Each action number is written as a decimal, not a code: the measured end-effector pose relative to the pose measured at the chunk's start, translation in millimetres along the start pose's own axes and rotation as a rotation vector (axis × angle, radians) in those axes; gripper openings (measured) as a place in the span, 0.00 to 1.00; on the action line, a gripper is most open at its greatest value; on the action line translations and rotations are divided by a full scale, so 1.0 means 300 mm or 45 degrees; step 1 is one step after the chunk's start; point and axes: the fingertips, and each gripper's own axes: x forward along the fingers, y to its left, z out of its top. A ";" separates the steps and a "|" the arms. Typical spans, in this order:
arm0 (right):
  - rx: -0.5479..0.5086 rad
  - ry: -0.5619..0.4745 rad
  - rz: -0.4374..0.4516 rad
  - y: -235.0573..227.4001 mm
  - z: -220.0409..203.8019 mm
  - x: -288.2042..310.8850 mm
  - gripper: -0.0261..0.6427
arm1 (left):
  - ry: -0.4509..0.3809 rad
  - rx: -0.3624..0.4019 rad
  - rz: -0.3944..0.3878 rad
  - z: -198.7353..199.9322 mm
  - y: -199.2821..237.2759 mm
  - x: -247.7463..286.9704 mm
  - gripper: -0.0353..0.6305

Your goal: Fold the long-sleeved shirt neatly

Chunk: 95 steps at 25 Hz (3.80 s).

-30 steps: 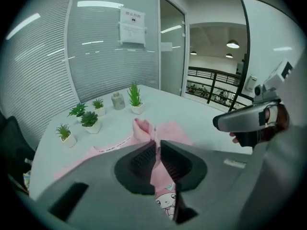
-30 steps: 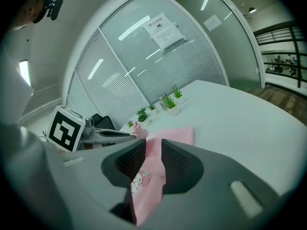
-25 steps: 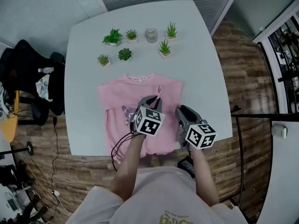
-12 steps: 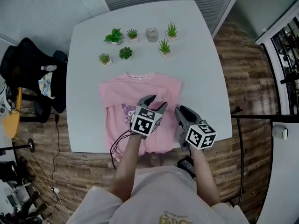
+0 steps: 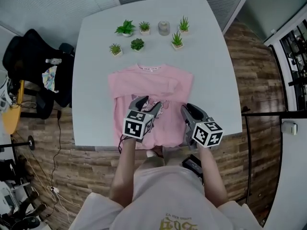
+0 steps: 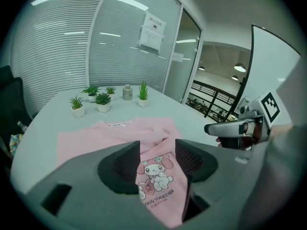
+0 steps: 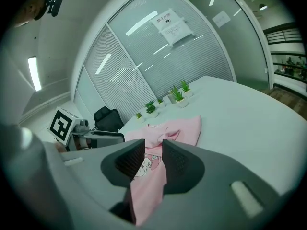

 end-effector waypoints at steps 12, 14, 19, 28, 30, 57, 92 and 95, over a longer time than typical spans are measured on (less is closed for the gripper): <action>-0.065 0.077 -0.065 0.141 -0.276 -0.092 0.22 | 0.034 -0.077 -0.007 -0.307 0.041 -0.236 0.41; -0.068 0.087 -0.064 0.160 -0.314 -0.111 0.22 | 0.032 -0.090 0.002 -0.341 0.042 -0.267 0.41; -0.112 0.120 -0.043 0.207 -0.372 -0.160 0.22 | 0.042 -0.106 0.018 -0.422 0.040 -0.331 0.41; -0.197 0.193 -0.044 0.219 -0.483 -0.211 0.24 | 0.071 -0.170 0.049 -0.565 0.065 -0.423 0.41; -0.250 0.219 -0.051 0.224 -0.515 -0.216 0.24 | 0.086 -0.182 0.050 -0.598 0.069 -0.440 0.41; -0.145 0.548 0.028 0.082 -0.945 -0.137 0.44 | 0.440 -0.314 0.035 -1.083 0.128 -0.474 0.41; -0.035 0.490 0.101 0.138 -0.880 -0.201 0.12 | 0.565 -0.271 -0.024 -1.066 0.129 -0.493 0.10; -0.034 0.496 0.114 0.154 -0.857 -0.215 0.12 | 0.564 -0.268 -0.035 -1.048 0.126 -0.508 0.10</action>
